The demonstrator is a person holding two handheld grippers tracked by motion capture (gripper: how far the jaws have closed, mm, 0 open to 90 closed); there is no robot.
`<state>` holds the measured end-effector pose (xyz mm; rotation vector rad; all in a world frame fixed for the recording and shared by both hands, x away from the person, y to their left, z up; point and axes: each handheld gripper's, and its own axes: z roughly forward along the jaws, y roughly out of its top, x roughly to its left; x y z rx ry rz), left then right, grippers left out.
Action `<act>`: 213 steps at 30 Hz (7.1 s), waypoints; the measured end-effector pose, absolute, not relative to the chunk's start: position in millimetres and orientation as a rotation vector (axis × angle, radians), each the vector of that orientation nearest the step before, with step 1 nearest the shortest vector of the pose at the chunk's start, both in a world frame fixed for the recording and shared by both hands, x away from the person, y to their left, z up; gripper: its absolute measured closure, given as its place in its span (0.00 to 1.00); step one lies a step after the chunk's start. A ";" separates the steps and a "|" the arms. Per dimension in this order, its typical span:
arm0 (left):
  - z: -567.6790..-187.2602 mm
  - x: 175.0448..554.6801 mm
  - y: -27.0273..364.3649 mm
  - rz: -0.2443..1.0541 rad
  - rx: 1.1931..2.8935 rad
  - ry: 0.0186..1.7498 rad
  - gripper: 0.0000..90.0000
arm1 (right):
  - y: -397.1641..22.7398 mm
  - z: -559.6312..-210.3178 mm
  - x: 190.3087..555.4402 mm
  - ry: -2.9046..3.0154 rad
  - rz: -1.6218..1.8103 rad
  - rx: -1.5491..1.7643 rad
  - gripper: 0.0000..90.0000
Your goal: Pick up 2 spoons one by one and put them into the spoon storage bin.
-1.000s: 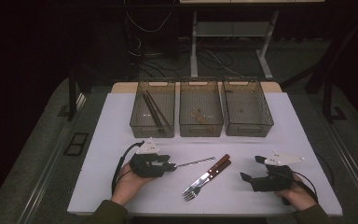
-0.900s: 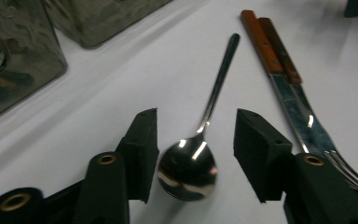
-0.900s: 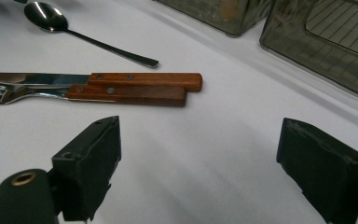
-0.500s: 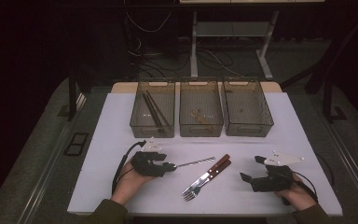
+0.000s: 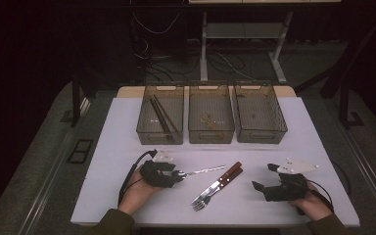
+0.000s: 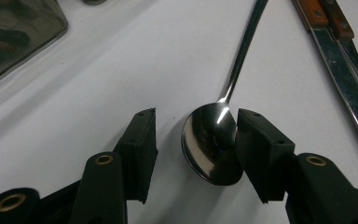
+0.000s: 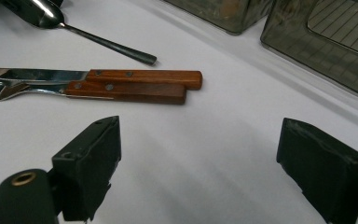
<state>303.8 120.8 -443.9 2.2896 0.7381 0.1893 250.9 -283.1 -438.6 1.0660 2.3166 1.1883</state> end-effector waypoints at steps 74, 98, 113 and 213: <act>-422.0 293.2 127.0 0.268 2.192 0.698 0.96 | -278.6 -437.5 249.8 2.280 1.196 1.048 0.16; -406.2 311.6 126.6 0.261 2.025 0.811 0.96 | -271.6 -440.5 251.4 2.277 1.187 1.035 0.16; -381.1 337.5 113.9 0.353 1.959 0.856 0.96 | -274.5 -439.0 251.5 2.259 1.196 1.046 0.16; -405.8 315.8 107.6 0.296 2.057 0.670 0.16 | -271.7 -428.3 247.5 2.427 1.273 0.989 0.15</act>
